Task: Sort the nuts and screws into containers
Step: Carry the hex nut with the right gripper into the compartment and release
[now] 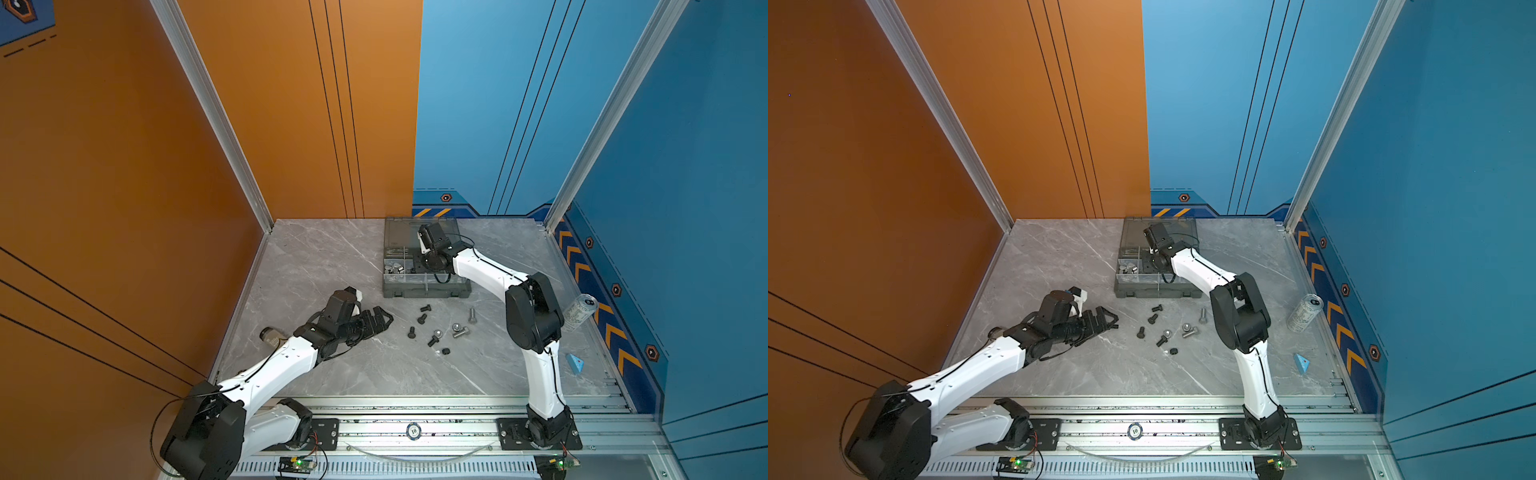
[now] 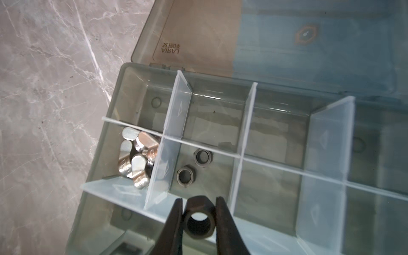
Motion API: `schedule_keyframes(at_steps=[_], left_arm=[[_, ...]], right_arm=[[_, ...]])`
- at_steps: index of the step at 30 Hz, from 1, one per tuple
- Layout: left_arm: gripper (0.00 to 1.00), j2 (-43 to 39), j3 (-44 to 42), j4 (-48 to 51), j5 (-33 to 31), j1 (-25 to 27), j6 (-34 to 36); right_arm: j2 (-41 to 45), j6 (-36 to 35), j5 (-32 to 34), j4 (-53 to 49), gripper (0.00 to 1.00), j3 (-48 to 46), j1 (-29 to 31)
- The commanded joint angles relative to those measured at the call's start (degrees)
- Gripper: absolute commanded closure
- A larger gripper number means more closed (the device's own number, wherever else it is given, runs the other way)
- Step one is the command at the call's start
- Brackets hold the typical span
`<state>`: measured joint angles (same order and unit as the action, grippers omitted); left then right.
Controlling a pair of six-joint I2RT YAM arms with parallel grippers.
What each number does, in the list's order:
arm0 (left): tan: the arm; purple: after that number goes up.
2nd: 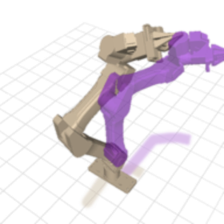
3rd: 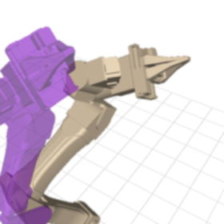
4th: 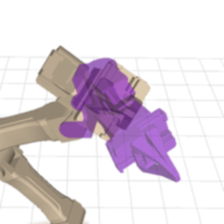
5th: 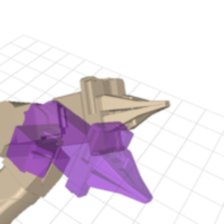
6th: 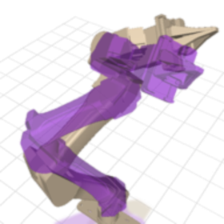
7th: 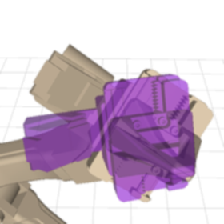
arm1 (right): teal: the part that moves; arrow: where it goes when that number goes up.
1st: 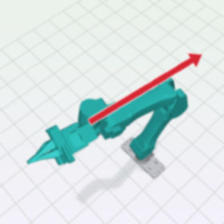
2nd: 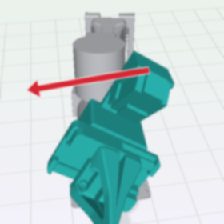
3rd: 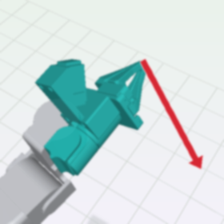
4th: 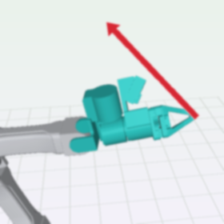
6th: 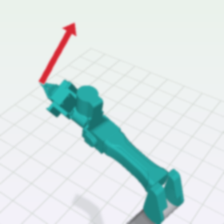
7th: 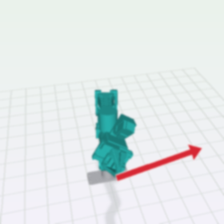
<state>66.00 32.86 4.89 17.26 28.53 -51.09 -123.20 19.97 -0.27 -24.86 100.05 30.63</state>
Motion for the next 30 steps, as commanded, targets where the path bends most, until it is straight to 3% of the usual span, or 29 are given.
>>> schedule_keyframes(at_steps=[1,7,13,23,30], left_arm=[[0.02,-0.9,-0.3,-0.1,1.2,0.1,-0.3],[0.02,-0.3,-0.2,-0.2,1.4,0.2,-0.1],[0.02,0.1,-0.1,-0.6,1.6,0.2,-0.2],[0.02,-0.4,-0.1,-0.5,1.6,0.2,-0.3],[0.02,-0.6,0.3,-0.2,1.7,0.2,-0.3]], right_arm=[[-1.4,1.2,-0.5,0.5,1.00,1.9,0.1],[-3.3,1.0,0.3,-1.0,0.89,2.5,0.1],[-2.5,0.3,0.5,-2.2,0.64,4.3,0.0],[7.4,-1.7,0.3,-7.6,0.54,3.2,-0.1],[19.9,-1.1,0.4,-14.6,0.50,-6.1,0.0]])
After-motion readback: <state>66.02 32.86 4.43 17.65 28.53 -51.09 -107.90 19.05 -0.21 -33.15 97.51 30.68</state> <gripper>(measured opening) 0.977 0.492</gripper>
